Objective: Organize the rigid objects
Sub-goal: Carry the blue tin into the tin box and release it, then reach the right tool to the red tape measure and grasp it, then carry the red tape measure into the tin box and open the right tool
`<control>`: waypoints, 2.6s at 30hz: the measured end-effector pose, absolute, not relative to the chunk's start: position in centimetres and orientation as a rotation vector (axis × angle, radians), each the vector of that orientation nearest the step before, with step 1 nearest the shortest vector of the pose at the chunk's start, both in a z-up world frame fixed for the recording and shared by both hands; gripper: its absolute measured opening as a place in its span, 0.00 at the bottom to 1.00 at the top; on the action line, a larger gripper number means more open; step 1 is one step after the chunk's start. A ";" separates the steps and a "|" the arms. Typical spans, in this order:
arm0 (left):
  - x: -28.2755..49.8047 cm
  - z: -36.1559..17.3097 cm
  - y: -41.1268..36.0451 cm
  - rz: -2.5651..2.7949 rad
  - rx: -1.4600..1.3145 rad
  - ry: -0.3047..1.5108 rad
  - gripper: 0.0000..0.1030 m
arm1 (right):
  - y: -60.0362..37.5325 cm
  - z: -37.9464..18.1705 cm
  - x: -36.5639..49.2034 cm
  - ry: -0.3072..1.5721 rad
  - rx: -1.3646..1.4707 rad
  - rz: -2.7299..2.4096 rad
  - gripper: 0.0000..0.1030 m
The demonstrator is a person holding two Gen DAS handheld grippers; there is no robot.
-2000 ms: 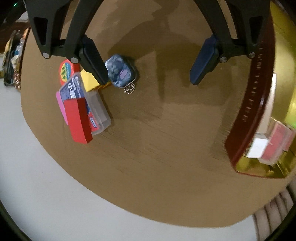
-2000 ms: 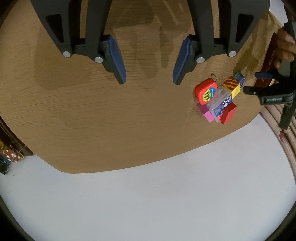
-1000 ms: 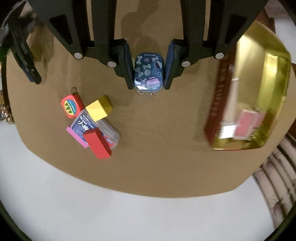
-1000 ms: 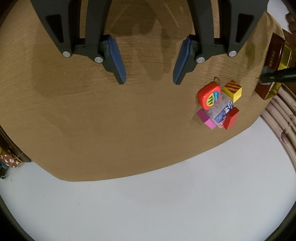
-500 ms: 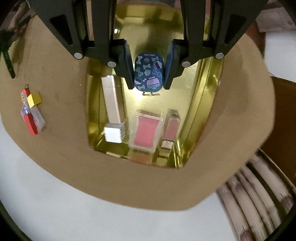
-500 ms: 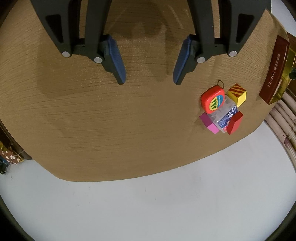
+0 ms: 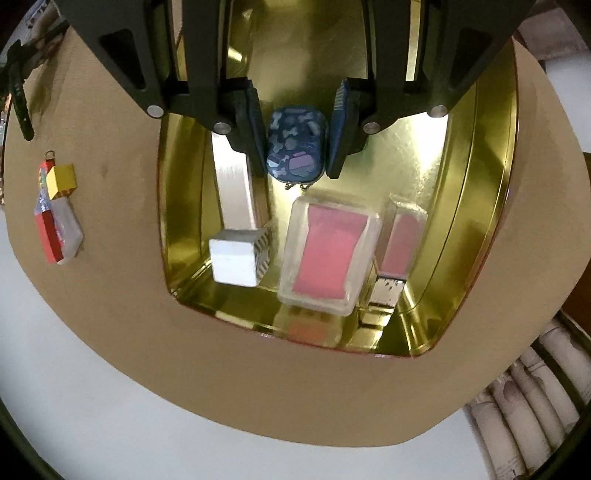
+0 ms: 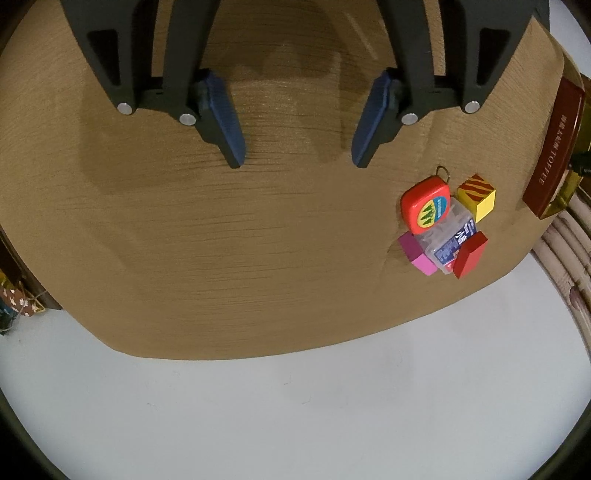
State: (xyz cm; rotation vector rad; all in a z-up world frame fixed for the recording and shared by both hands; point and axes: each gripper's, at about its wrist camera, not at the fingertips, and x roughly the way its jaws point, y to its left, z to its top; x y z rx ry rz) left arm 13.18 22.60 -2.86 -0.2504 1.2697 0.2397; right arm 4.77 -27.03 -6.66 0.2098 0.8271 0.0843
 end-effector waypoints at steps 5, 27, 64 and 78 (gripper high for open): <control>12.6 -1.5 22.5 0.247 -0.230 1.234 0.48 | -26.9 -6.7 4.9 0.826 0.210 0.084 0.60; -3.9 3.3 12.0 0.101 -0.053 0.991 0.73 | -15.9 -4.4 10.3 0.921 -0.132 0.408 0.60; -11.4 2.5 18.7 0.367 -0.113 0.928 0.75 | 3.1 4.2 3.7 0.902 -0.155 0.758 0.45; -13.5 2.3 22.1 0.416 -0.080 0.870 0.78 | 24.7 -1.3 5.5 1.089 -0.386 0.978 0.45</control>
